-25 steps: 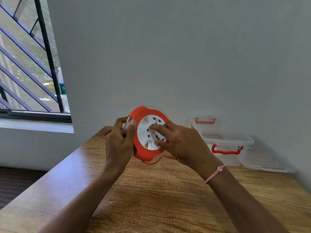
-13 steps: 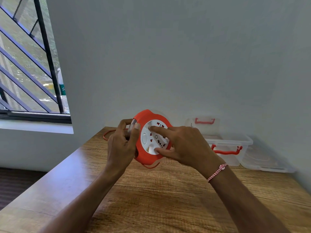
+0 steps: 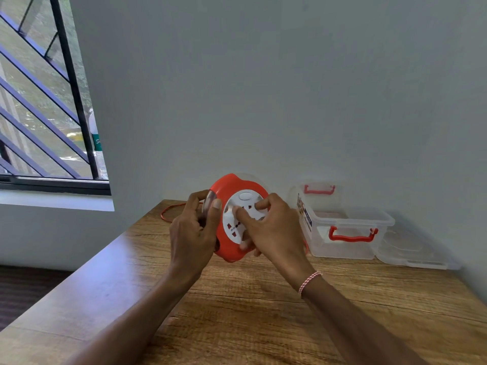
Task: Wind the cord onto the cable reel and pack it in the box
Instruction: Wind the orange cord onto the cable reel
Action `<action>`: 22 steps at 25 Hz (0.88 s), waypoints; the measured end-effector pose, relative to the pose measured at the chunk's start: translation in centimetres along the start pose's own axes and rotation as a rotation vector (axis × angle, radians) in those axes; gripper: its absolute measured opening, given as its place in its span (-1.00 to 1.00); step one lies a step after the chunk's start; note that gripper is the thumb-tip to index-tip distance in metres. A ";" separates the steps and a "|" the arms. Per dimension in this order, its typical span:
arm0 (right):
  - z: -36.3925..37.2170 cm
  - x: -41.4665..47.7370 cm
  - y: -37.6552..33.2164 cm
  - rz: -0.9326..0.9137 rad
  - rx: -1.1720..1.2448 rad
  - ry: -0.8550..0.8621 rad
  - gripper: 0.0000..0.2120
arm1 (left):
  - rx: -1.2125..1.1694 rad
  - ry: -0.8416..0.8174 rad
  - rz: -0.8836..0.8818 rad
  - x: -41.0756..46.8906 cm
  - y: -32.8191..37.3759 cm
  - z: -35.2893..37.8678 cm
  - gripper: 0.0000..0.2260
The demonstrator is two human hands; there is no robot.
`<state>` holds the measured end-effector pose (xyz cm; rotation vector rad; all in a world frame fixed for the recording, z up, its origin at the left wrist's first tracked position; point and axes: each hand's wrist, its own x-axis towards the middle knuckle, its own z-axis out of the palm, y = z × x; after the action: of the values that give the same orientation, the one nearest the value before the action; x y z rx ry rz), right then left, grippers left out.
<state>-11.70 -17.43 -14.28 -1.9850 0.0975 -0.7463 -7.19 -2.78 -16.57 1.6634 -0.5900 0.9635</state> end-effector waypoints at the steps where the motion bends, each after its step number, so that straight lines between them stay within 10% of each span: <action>1: 0.1 0.0 -0.1 0.107 0.157 -0.041 -0.57 | -0.001 0.003 -0.004 0.0 0.0 0.0 -0.72; 3: -0.3 0.0 -0.4 0.152 0.264 -0.093 -0.57 | -0.006 0.008 -0.027 0.0 -0.2 0.1 -0.74; 8: -2.9 1.6 0.7 -0.667 -0.621 0.038 -0.55 | -0.014 0.036 -0.105 0.6 -1.2 -0.1 -0.95; 13: -2.8 1.8 1.4 -0.991 -0.879 -0.047 -0.33 | -0.010 0.007 -0.050 0.9 -1.2 -0.2 -0.73; 18: -2.7 1.2 0.8 -0.900 -0.794 0.021 -0.36 | 0.022 -0.001 0.017 0.3 -0.9 -0.1 -0.80; 22: -1.1 0.2 -0.4 -0.391 -0.336 0.094 -0.39 | 0.049 0.019 0.037 0.0 -0.4 0.2 -0.76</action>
<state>-12.20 -18.12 -13.50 -2.3209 -0.1226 -1.1350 -6.82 -2.82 -16.77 1.6902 -0.5902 1.0271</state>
